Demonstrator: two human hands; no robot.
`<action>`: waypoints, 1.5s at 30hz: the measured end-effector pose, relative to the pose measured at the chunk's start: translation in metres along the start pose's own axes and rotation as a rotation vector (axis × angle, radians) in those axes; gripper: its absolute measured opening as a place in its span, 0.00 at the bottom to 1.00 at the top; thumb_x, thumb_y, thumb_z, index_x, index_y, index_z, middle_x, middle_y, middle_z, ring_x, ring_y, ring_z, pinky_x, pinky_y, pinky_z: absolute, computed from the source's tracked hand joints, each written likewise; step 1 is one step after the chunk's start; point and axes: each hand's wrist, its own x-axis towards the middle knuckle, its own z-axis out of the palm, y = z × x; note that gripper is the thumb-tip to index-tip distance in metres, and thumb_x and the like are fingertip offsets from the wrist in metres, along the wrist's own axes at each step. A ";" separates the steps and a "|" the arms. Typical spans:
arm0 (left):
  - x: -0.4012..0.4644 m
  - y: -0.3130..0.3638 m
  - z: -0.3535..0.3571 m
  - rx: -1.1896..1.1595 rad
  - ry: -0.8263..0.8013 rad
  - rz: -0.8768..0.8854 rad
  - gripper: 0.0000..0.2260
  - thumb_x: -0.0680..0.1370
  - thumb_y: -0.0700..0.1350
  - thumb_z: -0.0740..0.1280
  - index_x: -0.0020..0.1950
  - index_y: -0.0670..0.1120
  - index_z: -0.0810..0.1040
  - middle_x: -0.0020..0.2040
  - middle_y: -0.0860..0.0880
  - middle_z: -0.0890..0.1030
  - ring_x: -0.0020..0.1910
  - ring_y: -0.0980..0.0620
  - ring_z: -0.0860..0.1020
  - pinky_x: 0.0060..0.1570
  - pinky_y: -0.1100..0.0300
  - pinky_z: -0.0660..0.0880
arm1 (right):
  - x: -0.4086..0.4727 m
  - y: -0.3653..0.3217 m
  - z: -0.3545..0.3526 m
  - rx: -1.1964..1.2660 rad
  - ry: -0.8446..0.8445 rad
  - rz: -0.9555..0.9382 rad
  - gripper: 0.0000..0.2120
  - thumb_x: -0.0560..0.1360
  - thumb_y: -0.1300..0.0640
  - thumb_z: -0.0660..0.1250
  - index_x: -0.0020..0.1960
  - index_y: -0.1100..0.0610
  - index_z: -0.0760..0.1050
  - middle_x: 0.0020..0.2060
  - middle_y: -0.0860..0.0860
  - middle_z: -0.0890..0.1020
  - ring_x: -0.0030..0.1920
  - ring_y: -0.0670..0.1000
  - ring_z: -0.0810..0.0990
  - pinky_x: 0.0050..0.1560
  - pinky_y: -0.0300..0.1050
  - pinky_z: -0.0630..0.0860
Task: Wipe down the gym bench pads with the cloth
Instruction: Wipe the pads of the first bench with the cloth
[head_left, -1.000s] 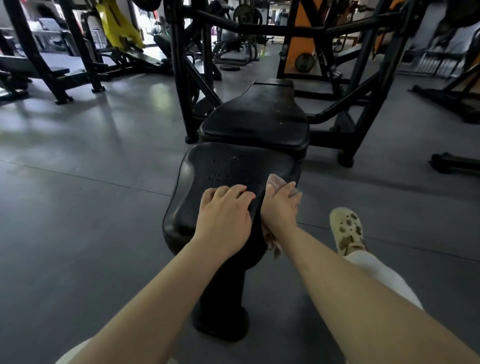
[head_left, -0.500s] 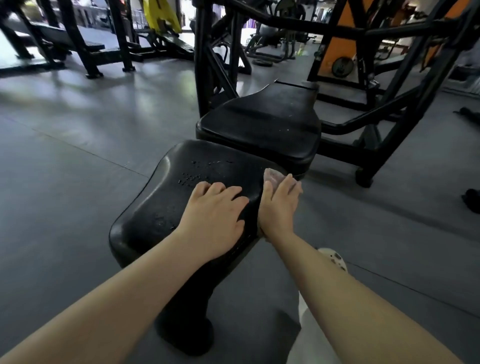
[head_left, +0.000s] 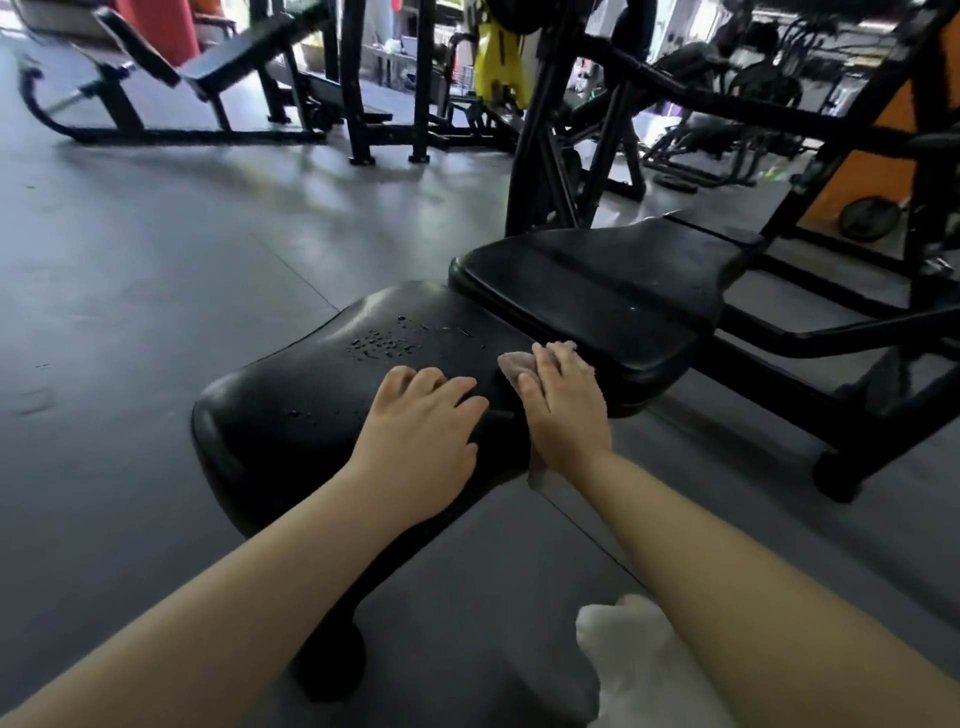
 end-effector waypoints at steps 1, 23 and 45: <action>0.001 0.006 0.001 0.013 0.005 -0.029 0.20 0.79 0.54 0.56 0.72 0.55 0.62 0.75 0.55 0.59 0.72 0.51 0.58 0.69 0.53 0.50 | 0.007 0.006 -0.005 0.032 -0.049 -0.053 0.25 0.81 0.47 0.50 0.76 0.55 0.58 0.75 0.52 0.59 0.75 0.52 0.53 0.74 0.50 0.53; 0.015 0.090 0.006 0.246 -0.145 -0.649 0.26 0.78 0.48 0.56 0.76 0.54 0.53 0.76 0.54 0.56 0.73 0.49 0.55 0.70 0.52 0.48 | 0.049 0.040 -0.026 0.085 -0.528 -0.362 0.29 0.82 0.44 0.47 0.78 0.54 0.43 0.77 0.57 0.41 0.76 0.58 0.43 0.74 0.53 0.47; 0.012 0.099 0.027 0.141 -0.022 -0.760 0.31 0.76 0.42 0.57 0.77 0.56 0.51 0.77 0.58 0.53 0.72 0.53 0.55 0.71 0.51 0.45 | -0.016 0.046 0.008 0.691 -0.158 -0.117 0.36 0.75 0.35 0.46 0.78 0.51 0.44 0.76 0.60 0.41 0.75 0.59 0.46 0.73 0.55 0.49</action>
